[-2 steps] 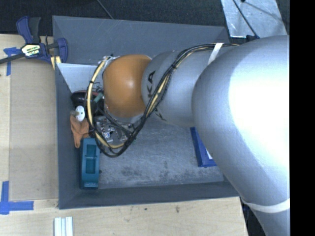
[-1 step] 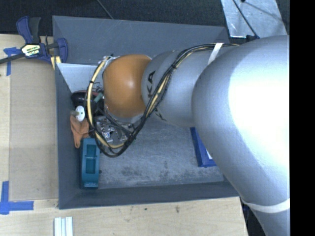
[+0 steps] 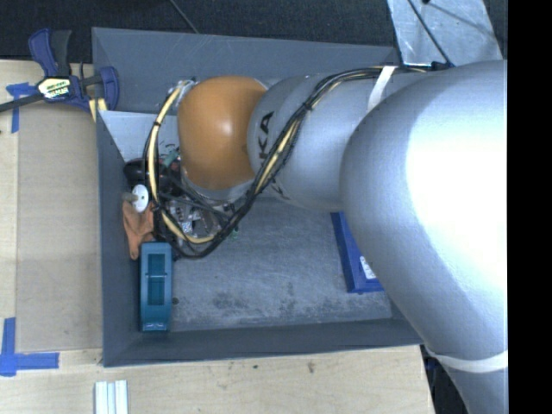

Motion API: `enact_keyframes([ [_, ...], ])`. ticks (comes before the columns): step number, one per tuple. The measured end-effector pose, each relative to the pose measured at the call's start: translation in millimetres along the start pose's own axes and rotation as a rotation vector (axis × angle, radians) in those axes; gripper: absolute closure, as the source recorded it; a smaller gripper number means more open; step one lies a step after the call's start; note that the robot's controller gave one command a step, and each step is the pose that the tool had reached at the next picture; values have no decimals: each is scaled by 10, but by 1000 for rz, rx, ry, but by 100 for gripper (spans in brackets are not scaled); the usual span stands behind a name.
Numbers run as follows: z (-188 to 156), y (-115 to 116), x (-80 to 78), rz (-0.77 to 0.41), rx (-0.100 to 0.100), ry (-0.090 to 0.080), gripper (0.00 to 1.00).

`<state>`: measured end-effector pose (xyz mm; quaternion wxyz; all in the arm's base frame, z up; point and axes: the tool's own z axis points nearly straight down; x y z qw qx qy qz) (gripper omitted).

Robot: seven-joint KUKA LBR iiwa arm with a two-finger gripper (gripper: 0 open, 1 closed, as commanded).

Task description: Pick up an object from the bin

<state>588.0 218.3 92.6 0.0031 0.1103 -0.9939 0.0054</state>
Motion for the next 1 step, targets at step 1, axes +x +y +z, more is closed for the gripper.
enact_keyframes([
  [1, -66, -2, -40, 7, -3, 10, 100],
])
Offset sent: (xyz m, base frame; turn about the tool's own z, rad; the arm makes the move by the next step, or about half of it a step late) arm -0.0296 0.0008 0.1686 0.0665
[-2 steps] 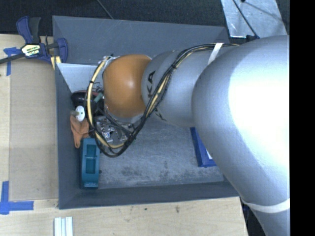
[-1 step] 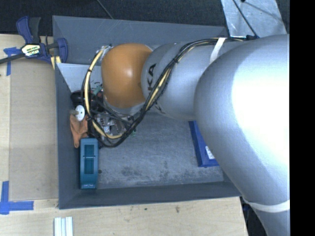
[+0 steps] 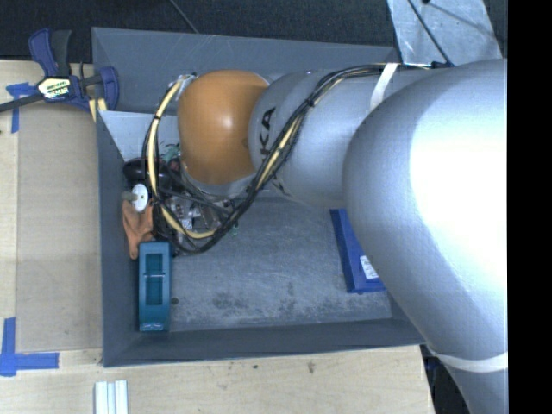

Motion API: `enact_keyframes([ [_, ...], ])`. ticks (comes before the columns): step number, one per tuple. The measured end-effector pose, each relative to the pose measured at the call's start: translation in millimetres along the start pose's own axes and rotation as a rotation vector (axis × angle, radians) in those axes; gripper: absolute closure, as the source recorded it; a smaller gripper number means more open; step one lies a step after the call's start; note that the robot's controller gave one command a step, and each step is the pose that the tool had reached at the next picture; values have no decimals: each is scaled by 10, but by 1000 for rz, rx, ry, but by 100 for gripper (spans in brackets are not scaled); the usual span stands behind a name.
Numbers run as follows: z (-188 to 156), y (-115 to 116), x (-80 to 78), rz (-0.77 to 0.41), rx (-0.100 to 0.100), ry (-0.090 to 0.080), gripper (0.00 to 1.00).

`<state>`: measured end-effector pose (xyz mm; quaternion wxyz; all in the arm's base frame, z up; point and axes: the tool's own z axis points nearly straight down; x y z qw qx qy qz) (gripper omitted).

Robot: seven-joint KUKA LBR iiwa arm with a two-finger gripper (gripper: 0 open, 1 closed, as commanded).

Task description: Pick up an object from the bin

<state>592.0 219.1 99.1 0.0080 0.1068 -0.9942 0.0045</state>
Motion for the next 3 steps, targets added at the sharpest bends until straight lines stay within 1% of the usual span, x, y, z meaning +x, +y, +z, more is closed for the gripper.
enact_keyframes([
  [1, -530, 21, 121, 24, -5, -12, 100],
  [2, -777, 84, -25, 41, -10, -30, 100],
  [3, -1179, 86, 43, 45, -7, -12, 100],
])
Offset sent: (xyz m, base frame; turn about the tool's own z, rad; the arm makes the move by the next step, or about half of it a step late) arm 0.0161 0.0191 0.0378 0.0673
